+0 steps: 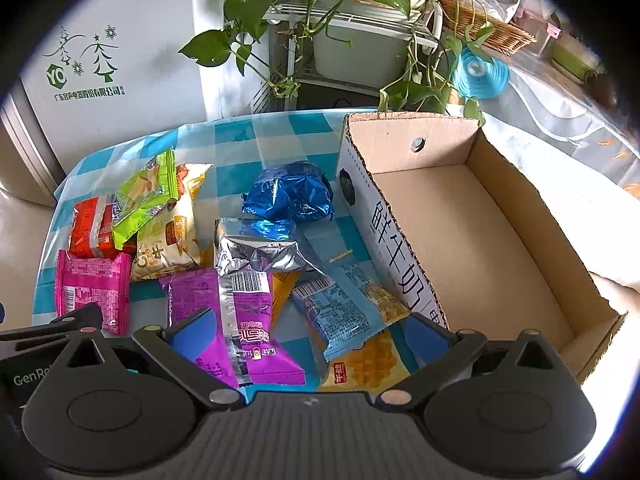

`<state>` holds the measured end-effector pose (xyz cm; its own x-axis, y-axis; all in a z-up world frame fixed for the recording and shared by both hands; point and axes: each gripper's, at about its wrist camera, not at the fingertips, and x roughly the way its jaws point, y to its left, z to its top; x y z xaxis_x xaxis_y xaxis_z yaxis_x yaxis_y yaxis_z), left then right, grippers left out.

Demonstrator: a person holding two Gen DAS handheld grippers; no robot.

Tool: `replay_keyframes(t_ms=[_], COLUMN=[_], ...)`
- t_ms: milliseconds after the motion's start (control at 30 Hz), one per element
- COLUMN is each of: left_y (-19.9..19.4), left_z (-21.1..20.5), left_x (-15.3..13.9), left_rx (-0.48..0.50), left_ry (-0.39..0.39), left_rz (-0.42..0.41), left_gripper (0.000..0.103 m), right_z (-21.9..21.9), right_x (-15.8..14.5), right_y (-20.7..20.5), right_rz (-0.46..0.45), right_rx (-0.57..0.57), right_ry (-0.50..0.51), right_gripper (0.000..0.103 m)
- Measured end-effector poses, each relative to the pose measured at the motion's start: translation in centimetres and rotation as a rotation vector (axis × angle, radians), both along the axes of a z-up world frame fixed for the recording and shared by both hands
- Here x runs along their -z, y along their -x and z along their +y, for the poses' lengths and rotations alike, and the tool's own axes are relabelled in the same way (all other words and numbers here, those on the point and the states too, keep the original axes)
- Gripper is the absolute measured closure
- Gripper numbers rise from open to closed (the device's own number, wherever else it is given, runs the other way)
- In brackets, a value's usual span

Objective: Organize snacks
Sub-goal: 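Move right gripper toward the purple bag while left gripper moves toward the pink bag, then lower left gripper onto the pink bag and close while right gripper nears the purple bag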

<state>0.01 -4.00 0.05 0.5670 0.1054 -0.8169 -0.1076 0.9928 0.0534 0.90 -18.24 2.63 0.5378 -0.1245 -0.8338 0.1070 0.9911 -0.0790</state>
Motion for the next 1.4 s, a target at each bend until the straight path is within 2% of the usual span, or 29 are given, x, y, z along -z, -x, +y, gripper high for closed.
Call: replay_keyframes(t_ms=[367,633,833,900,1000,1133,1300,1400], left_y=[0.1,0.0,-0.2,-0.5,-0.6,-1.6,-3.1,-4.1], left_z=[0.0,0.1,-0.3,-0.2,0.2,1.2,2.1,3.1], left_x=[-0.1,-0.3,-0.8,-1.1,-2.4,-3.5,-4.9,-5.4], left_rx=[0.001,0.018,0.046,0.062,0.084,0.121,0.165,0.188], left_ry=[-0.001,0.025,-0.007,0.001,0.020,0.110,0.094,0.114], left_rz=[-0.008,-0.009,-0.013,-0.004,-0.048,-0.037,-0.065,-0.072], left_gripper=[0.003,0.003,0.003,0.003,0.003,0.002,0.001,0.001], right_z=[0.0,-0.4,-0.6,-0.8,-1.4,-2.2,-3.8,-4.2], right_x=[0.0,-0.1,-0.1,-0.1,-0.4,-0.6,-1.2,-1.3], right_y=[0.0,0.3,0.4,0.3,0.2,0.1,0.0,0.2], right_rz=[-0.005,-0.025,-0.038,-0.031,-0.036,-0.034,-0.040,-0.046], right_rx=[-0.005,-0.004,-0.010,-0.004,0.005,0.016,0.044,0.034], right_ry=[-0.002,-0.030,-0.034,-0.054,-0.113,-0.165,-0.280,-0.300], right_gripper=[0.000,0.000,0.000,0.000,0.000,0.000,0.000,0.000])
